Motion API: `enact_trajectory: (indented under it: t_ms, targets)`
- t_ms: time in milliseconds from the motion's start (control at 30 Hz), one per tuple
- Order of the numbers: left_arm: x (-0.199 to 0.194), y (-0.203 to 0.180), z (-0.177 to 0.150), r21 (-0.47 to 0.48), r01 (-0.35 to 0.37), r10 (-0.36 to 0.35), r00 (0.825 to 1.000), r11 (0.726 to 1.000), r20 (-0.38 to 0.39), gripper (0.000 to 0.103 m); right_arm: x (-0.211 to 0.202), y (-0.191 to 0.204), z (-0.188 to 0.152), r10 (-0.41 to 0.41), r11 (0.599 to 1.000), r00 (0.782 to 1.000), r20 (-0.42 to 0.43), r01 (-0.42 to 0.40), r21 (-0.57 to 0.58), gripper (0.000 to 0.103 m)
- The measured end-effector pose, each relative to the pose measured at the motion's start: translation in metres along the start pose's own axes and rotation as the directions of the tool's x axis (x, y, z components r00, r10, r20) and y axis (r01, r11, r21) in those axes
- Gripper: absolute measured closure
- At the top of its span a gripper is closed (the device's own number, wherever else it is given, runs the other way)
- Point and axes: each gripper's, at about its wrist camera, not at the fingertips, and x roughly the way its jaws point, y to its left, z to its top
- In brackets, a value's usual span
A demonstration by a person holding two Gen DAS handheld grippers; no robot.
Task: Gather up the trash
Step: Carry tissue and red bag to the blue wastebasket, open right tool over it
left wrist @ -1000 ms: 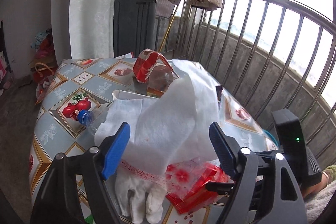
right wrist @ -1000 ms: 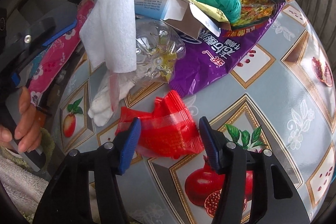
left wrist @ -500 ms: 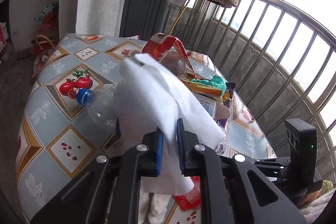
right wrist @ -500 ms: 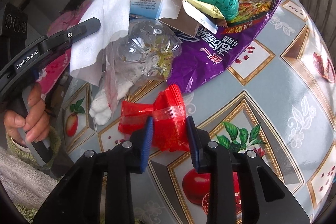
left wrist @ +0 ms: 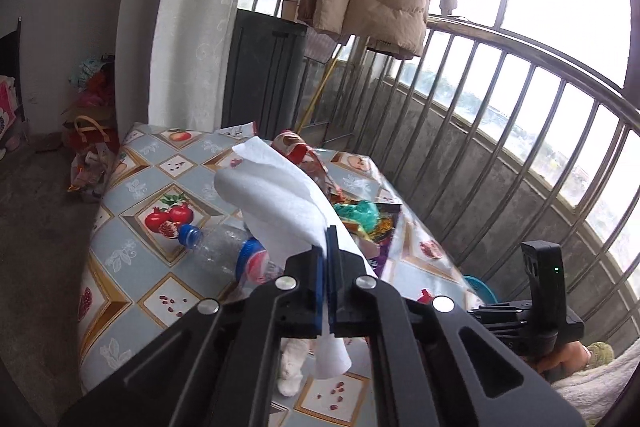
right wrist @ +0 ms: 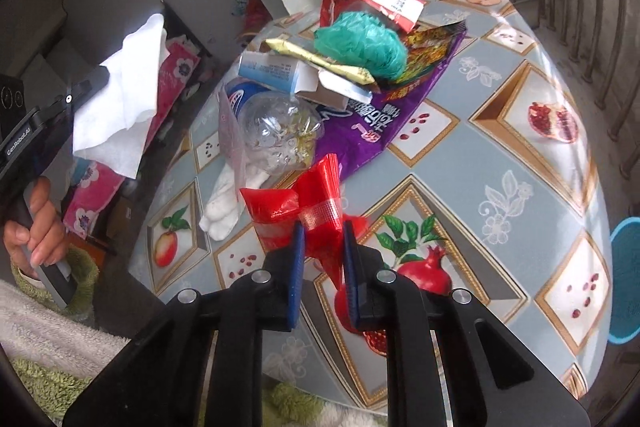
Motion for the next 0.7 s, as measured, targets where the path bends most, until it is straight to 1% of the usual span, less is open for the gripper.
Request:
enact_trajectory:
  t_ms: [67, 133, 200, 267, 300, 333, 367, 400, 433, 500, 533, 600, 633, 700]
  targets:
    - [0.000, -0.014, 0.007, -0.001, 0.070, -0.070, 0.997, 0.998, -0.015, 0.102, -0.018, -0.008, -0.002, -0.003, 0.999, 0.999, 0.054, 0.000, 0.042, 0.087]
    - [0.011, -0.034, 0.016, 0.025, 0.110, -0.108, 0.993, 0.994, -0.044, 0.102, -0.044, -0.024, -0.002, -0.030, 0.996, 0.992, 0.125, 0.019, 0.091, 0.087]
    - [0.030, -0.059, 0.025, 0.046, 0.152, -0.147, 0.985, 0.987, -0.090, 0.102, -0.066, -0.038, -0.007, -0.084, 0.988, 0.976, 0.201, 0.054, 0.147, 0.087]
    - [0.058, -0.089, 0.035, 0.043, 0.224, -0.215, 0.965, 0.974, -0.149, 0.102, -0.095, -0.061, -0.012, -0.173, 0.968, 0.948, 0.269, 0.113, 0.222, 0.087]
    - [0.074, -0.105, 0.041, 0.037, 0.260, -0.249, 0.951, 0.965, -0.183, 0.102, -0.109, -0.074, -0.016, -0.232, 0.951, 0.928, 0.293, 0.153, 0.268, 0.087]
    - [0.092, -0.123, 0.047, 0.031, 0.301, -0.287, 0.932, 0.953, -0.220, 0.102, -0.120, -0.086, -0.021, -0.293, 0.928, 0.907, 0.304, 0.194, 0.317, 0.087]
    - [0.111, -0.143, 0.052, 0.036, 0.329, -0.309, 0.915, 0.944, -0.257, 0.102, -0.131, -0.099, -0.026, -0.351, 0.900, 0.885, 0.306, 0.229, 0.370, 0.087]
    - [0.130, -0.165, 0.055, 0.065, 0.336, -0.304, 0.907, 0.939, -0.292, 0.102, -0.141, -0.116, -0.032, -0.396, 0.868, 0.866, 0.305, 0.245, 0.431, 0.087]
    - [0.150, -0.191, 0.058, 0.111, 0.351, -0.300, 0.898, 0.930, -0.322, 0.102, -0.149, -0.133, -0.038, -0.419, 0.838, 0.855, 0.304, 0.236, 0.493, 0.086]
    - [0.193, -0.240, 0.056, 0.171, 0.386, -0.298, 0.872, 0.906, -0.389, 0.102, -0.163, -0.170, -0.053, -0.451, 0.771, 0.836, 0.312, 0.189, 0.609, 0.086]
    - [0.216, -0.264, 0.052, 0.198, 0.391, -0.280, 0.859, 0.899, -0.428, 0.102, -0.167, -0.186, -0.061, -0.484, 0.730, 0.820, 0.304, 0.187, 0.657, 0.086]
    - [0.262, -0.307, 0.038, 0.225, 0.416, -0.261, 0.824, 0.881, -0.503, 0.102, -0.171, -0.216, -0.076, -0.544, 0.654, 0.790, 0.283, 0.187, 0.733, 0.086]
    - [0.284, -0.326, 0.024, 0.228, 0.428, -0.251, 0.801, 0.874, -0.543, 0.102, -0.171, -0.230, -0.081, -0.562, 0.619, 0.783, 0.268, 0.183, 0.764, 0.086]
    - [0.325, -0.361, -0.003, 0.217, 0.462, -0.243, 0.744, 0.860, -0.622, 0.102, -0.169, -0.259, -0.093, -0.581, 0.561, 0.776, 0.245, 0.164, 0.811, 0.086]
